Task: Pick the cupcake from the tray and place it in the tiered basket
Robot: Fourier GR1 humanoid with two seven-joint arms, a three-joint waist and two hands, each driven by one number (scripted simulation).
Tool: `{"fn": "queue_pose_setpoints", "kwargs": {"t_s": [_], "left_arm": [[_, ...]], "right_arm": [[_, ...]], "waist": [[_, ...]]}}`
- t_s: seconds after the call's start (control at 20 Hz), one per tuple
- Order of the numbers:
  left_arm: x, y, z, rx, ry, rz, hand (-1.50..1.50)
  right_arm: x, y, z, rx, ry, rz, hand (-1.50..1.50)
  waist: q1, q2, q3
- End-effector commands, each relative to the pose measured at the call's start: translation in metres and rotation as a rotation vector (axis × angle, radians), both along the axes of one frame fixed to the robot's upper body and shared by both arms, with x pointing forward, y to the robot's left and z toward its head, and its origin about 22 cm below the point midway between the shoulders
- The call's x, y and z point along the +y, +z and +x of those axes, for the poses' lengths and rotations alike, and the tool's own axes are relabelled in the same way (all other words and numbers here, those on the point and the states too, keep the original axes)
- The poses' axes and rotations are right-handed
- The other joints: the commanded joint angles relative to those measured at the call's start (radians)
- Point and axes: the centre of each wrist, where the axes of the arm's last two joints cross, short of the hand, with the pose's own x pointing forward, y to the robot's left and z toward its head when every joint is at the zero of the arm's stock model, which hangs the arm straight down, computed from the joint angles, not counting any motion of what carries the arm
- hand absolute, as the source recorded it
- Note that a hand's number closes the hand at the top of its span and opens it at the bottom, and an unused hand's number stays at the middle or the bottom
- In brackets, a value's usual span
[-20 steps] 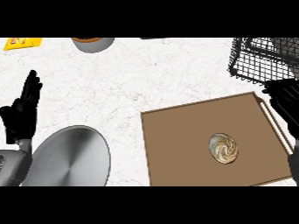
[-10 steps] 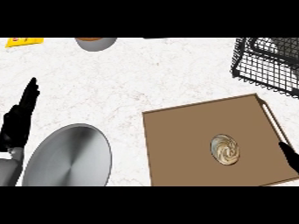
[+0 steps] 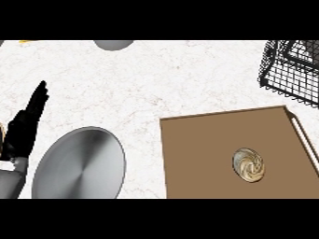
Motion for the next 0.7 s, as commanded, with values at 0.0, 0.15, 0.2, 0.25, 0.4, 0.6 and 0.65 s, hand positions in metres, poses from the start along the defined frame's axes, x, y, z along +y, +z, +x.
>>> {"fn": "queue_pose_setpoints", "kwargs": {"t_s": [0.0,0.15,0.2,0.25,0.4,0.6,0.65], "left_arm": [[-0.01,0.001,-0.002,-0.003,-0.014,-0.007,0.0],[-0.02,0.014,0.005,-0.01,-0.026,0.005,0.0],[-0.016,0.007,0.004,-0.016,-0.031,0.015,0.0],[-0.024,0.006,-0.003,-0.005,-0.04,0.0,0.0],[-0.021,0.009,0.003,0.005,-0.042,0.013,0.0],[-0.015,0.011,0.009,0.002,-0.036,0.004,0.0],[-0.021,-0.005,0.002,0.004,-0.048,-0.015,0.0]], "right_arm": [[0.021,0.053,-0.003,0.155,0.026,-0.047,-1.5],[0.034,0.071,0.017,0.175,-0.034,-0.042,-1.5],[0.043,0.071,0.022,0.189,-0.033,-0.021,-1.5],[0.037,0.073,0.027,0.23,-0.038,-0.014,-1.5],[0.038,0.078,0.041,0.289,-0.032,0.021,-1.5],[0.045,0.061,0.053,0.382,-0.015,0.045,-1.5],[0.057,0.055,0.052,0.377,-0.012,0.055,-1.5]], "waist": [[0.02,0.003,0.001],[0.034,0.006,0.005],[0.042,0.009,0.005],[0.037,0.006,0.006],[0.041,0.007,0.006],[0.042,0.009,0.005],[0.044,0.01,0.004]]}}
